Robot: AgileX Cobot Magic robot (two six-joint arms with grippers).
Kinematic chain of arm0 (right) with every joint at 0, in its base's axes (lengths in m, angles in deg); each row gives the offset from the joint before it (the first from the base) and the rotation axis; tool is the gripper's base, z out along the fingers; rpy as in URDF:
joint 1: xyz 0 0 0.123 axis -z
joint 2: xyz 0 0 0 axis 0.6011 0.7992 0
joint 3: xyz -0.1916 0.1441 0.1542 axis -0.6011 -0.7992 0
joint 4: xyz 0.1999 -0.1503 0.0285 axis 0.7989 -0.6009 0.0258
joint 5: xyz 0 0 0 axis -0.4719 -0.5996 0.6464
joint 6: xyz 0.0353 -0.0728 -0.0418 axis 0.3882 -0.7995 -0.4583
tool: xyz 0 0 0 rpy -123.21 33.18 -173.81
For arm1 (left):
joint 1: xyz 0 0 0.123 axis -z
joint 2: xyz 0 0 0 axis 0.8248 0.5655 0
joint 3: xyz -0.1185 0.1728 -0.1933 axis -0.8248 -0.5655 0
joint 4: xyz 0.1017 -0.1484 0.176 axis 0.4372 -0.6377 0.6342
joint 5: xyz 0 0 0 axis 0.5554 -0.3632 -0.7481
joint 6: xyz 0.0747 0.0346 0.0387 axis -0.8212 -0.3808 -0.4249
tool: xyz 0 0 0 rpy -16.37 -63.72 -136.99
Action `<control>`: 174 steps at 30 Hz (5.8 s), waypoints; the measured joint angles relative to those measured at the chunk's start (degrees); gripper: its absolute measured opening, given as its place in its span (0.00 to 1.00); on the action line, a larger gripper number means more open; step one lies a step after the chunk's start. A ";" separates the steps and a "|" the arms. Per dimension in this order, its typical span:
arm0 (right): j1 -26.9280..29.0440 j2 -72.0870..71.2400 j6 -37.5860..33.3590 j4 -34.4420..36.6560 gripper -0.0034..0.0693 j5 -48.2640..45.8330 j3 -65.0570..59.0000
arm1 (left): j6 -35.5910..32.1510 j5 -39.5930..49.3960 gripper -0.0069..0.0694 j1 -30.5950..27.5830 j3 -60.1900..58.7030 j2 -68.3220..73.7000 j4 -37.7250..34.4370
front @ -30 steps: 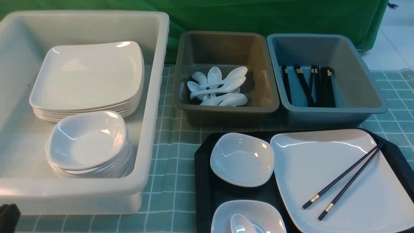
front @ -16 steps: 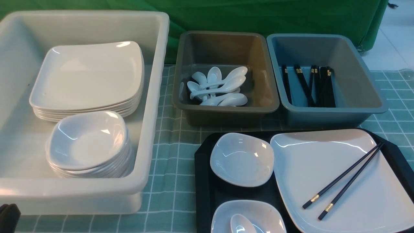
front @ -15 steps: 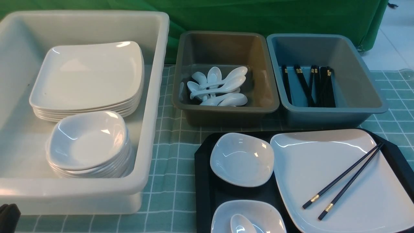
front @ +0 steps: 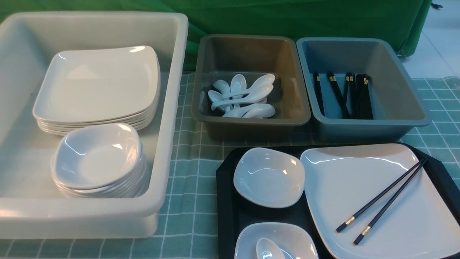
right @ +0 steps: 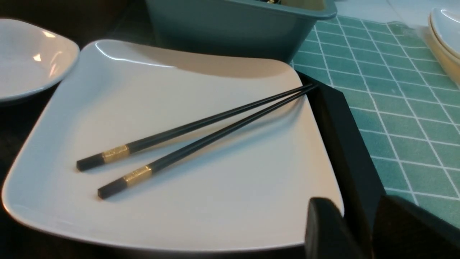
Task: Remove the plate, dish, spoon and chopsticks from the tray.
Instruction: Use the right arm to grab a pair of chopsticks from the plate, then use the right arm to put the chopsticks into the small storage box on the right, then use the left arm to grab a soup spoon from the plate
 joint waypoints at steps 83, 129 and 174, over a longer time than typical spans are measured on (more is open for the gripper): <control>1.87 106.34 14.78 18.13 0.30 -23.92 64.72 | -2.17 61.14 0.10 38.94 56.01 66.82 16.13; 5.13 117.28 13.29 26.80 0.14 -26.72 111.58 | -1.81 60.64 0.10 38.94 56.01 66.82 15.49; 2.99 54.78 -10.95 17.49 0.07 -50.57 57.14 | -12.04 60.01 0.44 60.78 69.24 98.63 5.27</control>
